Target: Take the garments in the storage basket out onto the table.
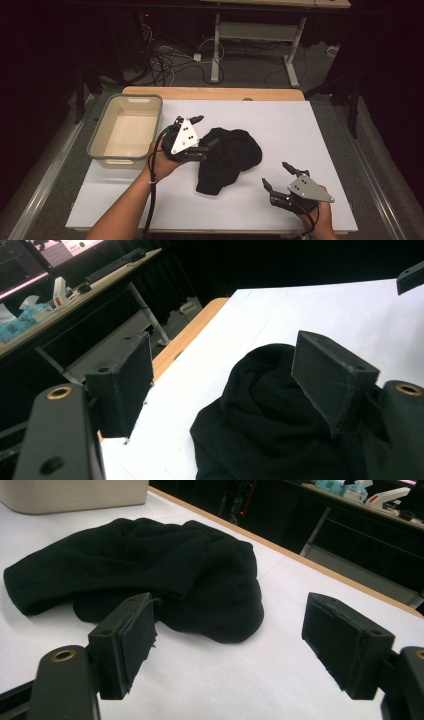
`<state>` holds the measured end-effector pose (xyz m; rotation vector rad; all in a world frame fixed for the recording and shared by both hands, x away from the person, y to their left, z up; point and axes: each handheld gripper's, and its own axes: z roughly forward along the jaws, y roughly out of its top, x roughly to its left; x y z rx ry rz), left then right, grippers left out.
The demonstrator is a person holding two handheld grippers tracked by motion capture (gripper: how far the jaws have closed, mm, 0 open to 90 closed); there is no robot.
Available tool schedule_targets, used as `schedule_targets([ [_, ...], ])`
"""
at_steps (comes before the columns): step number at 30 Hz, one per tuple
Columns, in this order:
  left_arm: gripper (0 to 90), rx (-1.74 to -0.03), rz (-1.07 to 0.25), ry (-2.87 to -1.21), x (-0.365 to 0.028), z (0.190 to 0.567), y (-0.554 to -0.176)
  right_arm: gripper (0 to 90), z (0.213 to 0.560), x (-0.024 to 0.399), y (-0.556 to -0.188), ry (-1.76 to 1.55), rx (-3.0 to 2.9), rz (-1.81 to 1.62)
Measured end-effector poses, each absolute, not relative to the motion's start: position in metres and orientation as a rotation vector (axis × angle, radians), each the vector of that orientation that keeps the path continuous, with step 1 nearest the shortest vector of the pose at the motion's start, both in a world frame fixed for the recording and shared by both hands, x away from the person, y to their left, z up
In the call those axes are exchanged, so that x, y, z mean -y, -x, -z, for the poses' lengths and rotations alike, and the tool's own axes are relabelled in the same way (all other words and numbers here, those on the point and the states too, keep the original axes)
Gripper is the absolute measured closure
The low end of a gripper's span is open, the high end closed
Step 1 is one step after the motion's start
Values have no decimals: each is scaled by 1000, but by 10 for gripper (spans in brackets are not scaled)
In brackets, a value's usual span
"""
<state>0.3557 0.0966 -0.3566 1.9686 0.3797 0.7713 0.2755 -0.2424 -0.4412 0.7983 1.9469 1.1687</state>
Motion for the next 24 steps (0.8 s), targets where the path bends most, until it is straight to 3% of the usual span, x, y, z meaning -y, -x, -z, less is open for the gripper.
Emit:
schedule_targets([
  [24, 223, -338, -776, -2000, -109, 365, -334, 218, 441, 236, -271, -771, -1962, -1170],
])
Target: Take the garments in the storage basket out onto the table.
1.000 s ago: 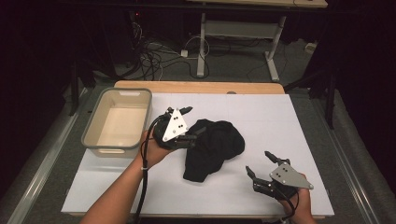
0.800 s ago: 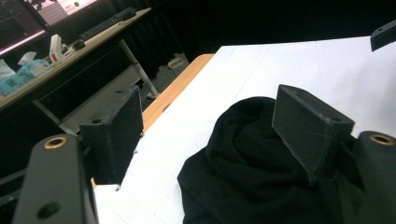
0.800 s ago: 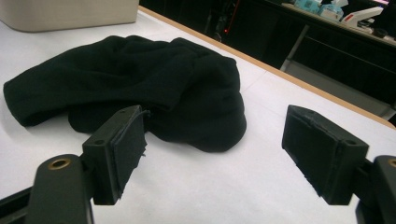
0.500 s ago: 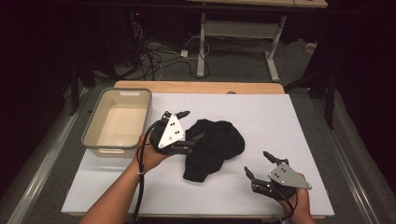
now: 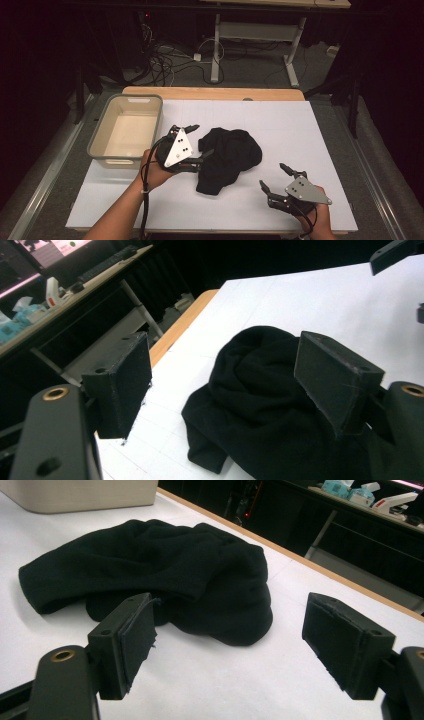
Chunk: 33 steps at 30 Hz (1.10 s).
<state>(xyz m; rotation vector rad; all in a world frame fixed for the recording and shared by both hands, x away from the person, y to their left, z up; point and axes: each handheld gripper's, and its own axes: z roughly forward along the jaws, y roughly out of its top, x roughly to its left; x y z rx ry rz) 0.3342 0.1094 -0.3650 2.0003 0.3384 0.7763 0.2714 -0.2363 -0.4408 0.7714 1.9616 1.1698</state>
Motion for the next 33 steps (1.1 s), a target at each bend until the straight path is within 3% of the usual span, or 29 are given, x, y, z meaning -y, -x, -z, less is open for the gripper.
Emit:
schedule_targets([
  [33, 215, -389, -801, -2038, -143, 383, -317, 218, 441, 232, -269, -748, -1972, -1167],
])
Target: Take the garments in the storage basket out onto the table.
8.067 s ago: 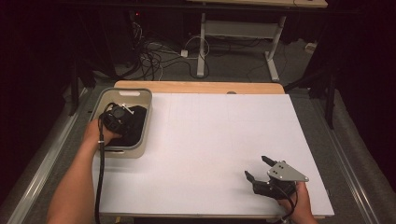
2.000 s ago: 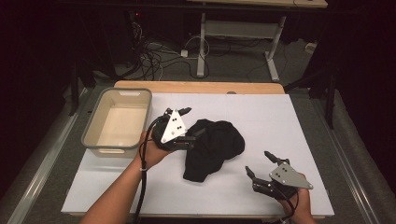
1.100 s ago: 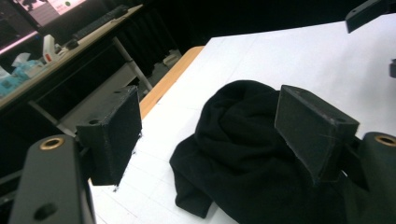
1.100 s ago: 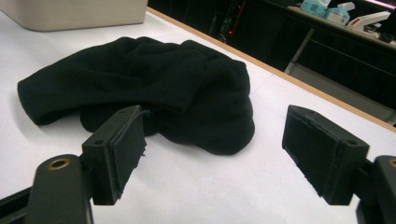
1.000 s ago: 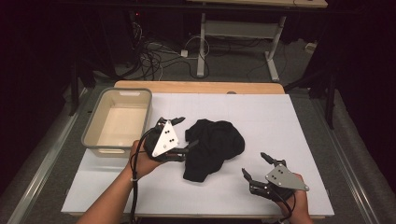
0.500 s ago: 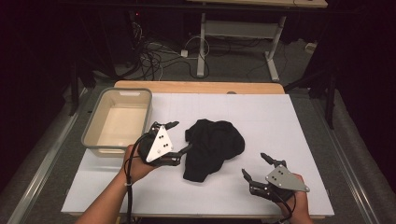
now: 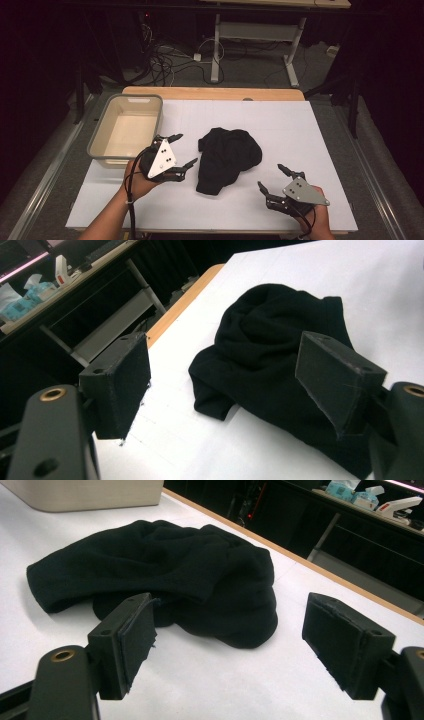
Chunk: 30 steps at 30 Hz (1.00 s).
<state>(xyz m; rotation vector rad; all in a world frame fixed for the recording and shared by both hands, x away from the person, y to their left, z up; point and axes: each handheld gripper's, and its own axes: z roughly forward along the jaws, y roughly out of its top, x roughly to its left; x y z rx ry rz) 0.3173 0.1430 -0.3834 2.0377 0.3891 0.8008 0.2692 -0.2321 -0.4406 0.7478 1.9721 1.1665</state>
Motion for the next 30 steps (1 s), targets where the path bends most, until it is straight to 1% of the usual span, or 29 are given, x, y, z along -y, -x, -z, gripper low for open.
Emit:
schedule_targets([
  [9, 214, -394, -809, -2060, -151, 390, -309, 216, 441, 230, -267, -720, -1977, -1144],
  [18, 213, -417, -849, -2077, -159, 399, -303, 215, 442, 226, -265, -699, -1992, -1143],
  [20, 194, -428, -848, -2086, -162, 402, -303, 215, 442, 226, -264, -694, -1988, -1142],
  [28, 190, -440, -848, -2108, -168, 409, -299, 215, 443, 224, -263, -692, -1998, -1133],
  [30, 167, -451, -849, -2101, -169, 412, -298, 214, 443, 224, -263, -692, -2000, -1135],
])
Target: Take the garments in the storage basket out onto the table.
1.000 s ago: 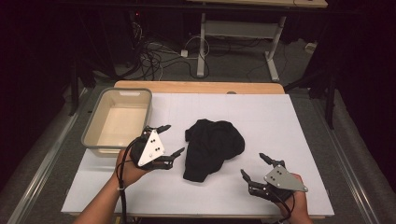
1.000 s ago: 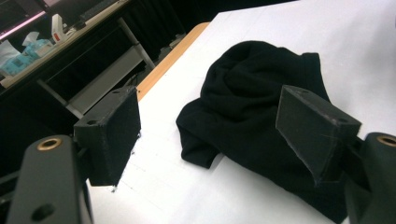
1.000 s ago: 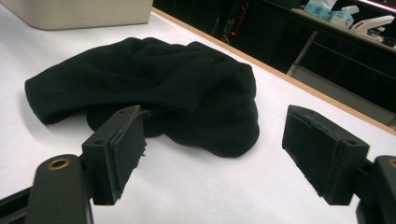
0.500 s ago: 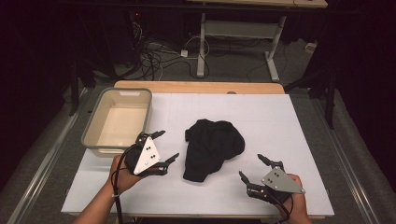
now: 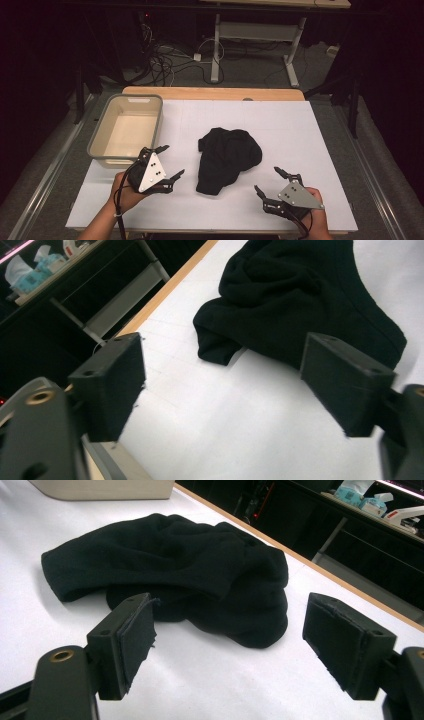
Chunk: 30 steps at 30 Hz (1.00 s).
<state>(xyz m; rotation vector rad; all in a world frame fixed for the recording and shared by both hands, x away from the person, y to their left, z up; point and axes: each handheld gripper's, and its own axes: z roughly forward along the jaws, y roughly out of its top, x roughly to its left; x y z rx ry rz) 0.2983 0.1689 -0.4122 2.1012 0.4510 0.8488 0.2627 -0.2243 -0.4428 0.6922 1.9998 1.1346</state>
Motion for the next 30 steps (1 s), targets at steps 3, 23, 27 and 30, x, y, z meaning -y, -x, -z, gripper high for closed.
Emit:
schedule_targets([
  [3, 167, -457, -845, -2120, -172, 419, -297, 214, 443, 224, -263, -696, -2003, -1136],
  [23, 166, -529, -748, -2153, -203, 456, -293, 211, 454, 217, -267, -701, -2056, -1102],
  [27, 166, -561, -735, -2144, -207, 460, -291, 212, 456, 216, -267, -686, -2062, -1107],
  [30, 166, -574, -730, -2147, -209, 462, -287, 212, 457, 216, -267, -697, -2067, -1112],
])
